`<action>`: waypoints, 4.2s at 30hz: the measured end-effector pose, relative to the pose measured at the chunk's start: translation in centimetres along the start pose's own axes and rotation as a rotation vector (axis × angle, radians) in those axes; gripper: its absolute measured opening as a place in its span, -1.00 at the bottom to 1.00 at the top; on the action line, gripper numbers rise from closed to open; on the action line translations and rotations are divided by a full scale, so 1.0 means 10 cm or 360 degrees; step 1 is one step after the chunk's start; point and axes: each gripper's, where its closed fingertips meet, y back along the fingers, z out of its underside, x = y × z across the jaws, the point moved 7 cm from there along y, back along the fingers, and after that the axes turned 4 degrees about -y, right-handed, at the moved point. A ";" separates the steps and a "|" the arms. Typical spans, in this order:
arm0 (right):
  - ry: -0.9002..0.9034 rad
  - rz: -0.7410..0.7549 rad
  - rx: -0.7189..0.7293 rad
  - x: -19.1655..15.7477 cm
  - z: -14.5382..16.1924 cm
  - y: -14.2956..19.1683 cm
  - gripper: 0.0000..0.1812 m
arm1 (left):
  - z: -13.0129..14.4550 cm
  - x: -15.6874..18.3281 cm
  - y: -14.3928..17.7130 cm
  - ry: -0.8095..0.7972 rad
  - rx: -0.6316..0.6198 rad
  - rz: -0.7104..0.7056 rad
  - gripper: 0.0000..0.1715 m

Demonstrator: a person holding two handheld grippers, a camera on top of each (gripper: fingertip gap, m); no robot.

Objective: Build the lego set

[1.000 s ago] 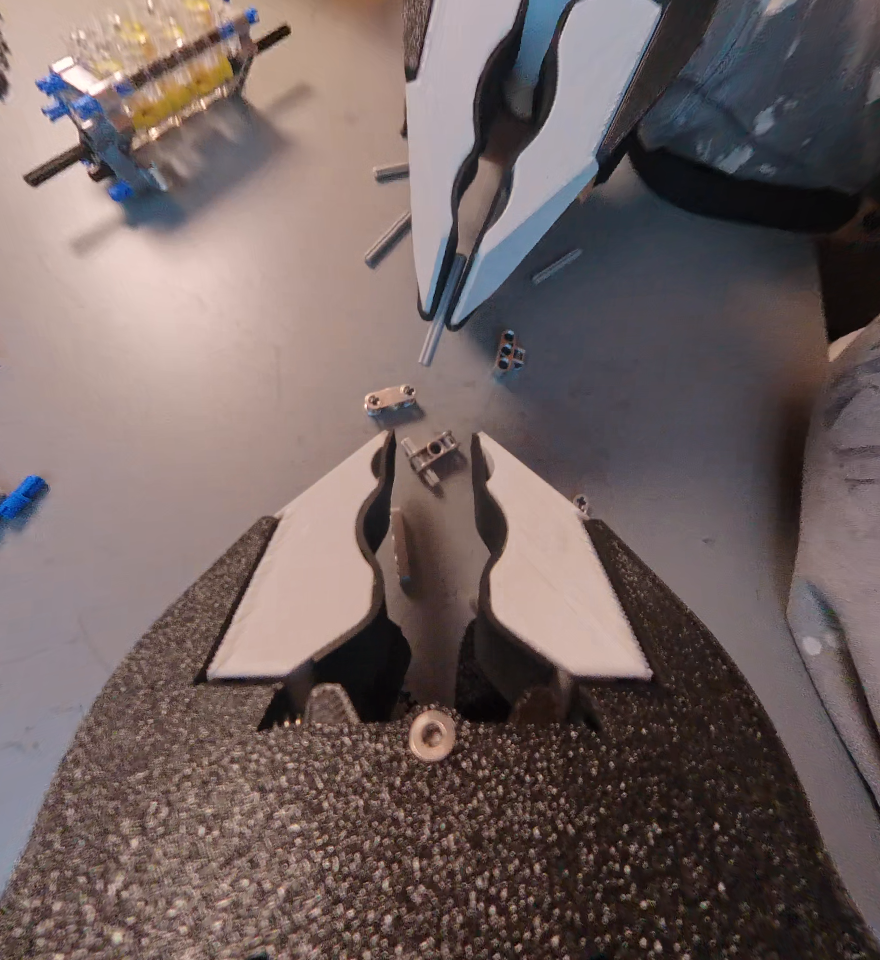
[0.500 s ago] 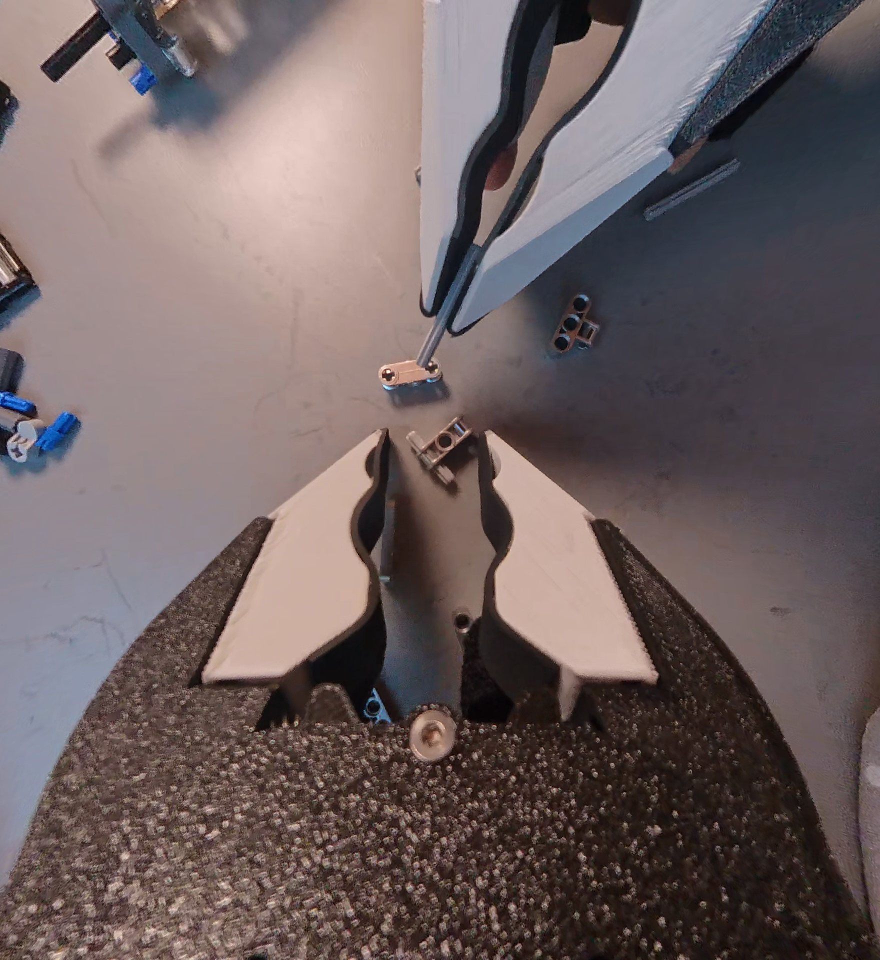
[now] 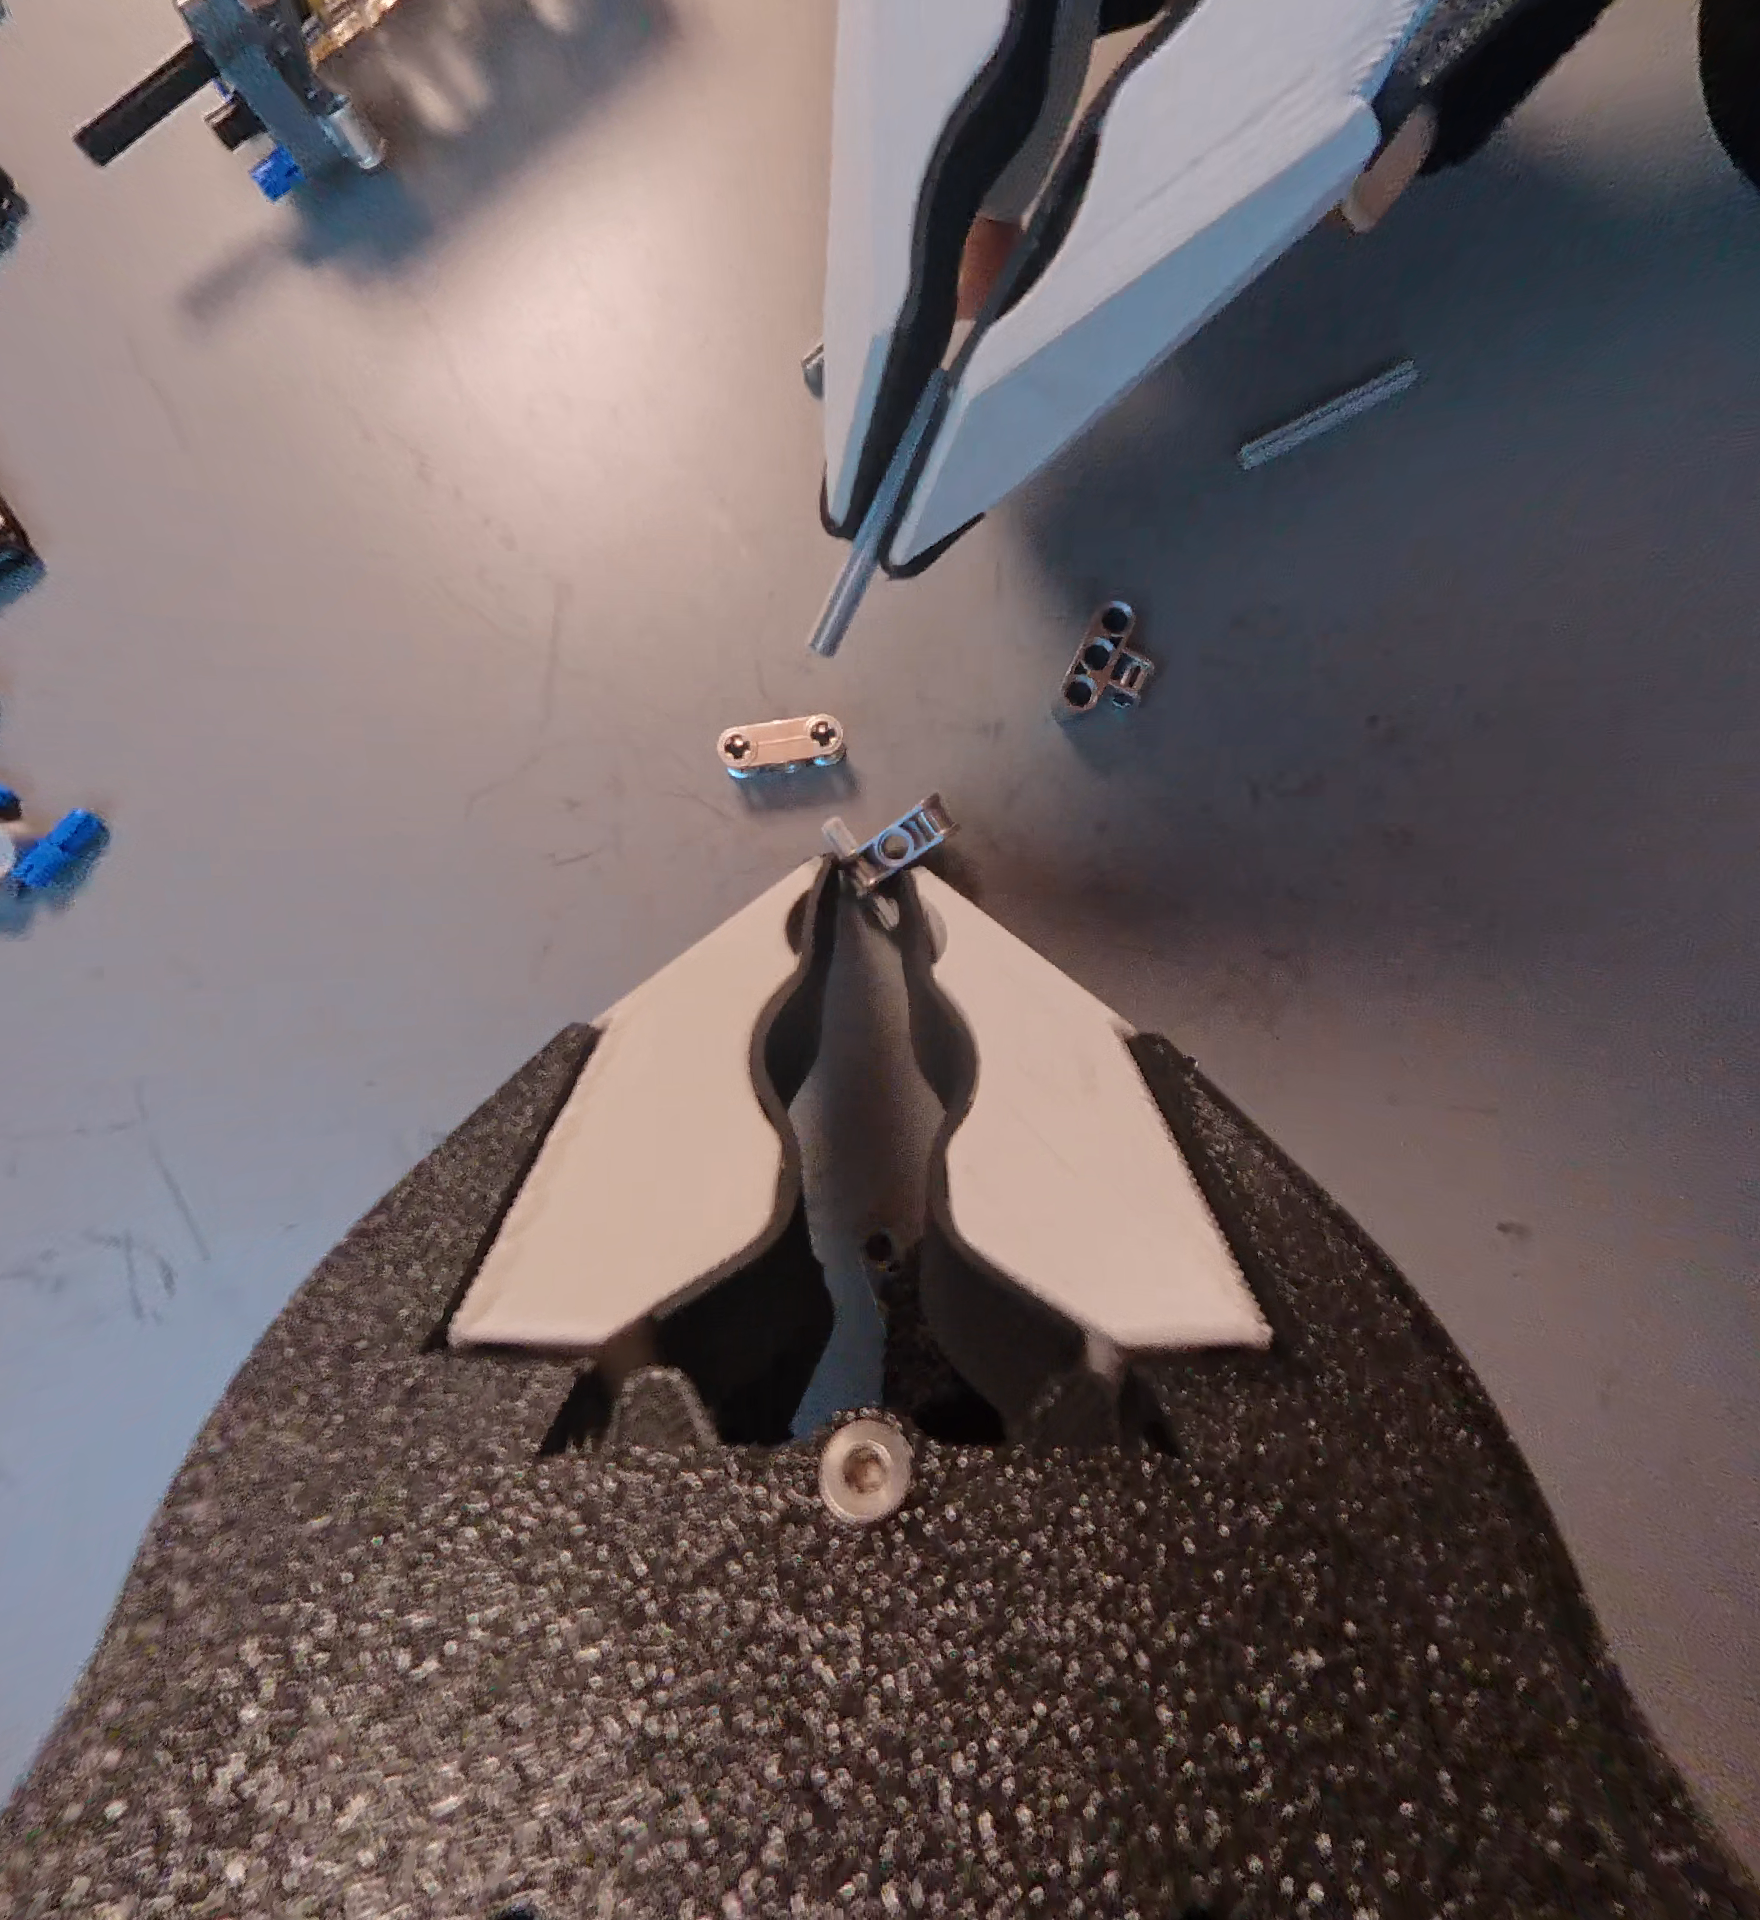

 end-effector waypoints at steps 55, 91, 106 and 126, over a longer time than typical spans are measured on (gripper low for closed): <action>0.0154 -0.0289 0.0070 -0.28 -0.09 0.05 -0.98 | 0.00 0.27 0.31 -0.0505 0.0614 -0.0286 -0.93; 0.0007 0.0708 0.0260 0.00 -0.36 0.05 -0.98 | -0.40 -0.31 0.32 0.0242 0.0963 -0.0529 -0.94; -0.0366 0.0509 0.0443 0.06 -0.38 0.10 -0.98 | -0.43 -0.29 0.34 0.0156 0.1005 -0.0654 -0.94; -0.0923 0.0052 0.0884 0.07 -0.44 0.18 -0.99 | -0.49 -0.19 0.46 0.0011 0.1229 -0.0669 -0.94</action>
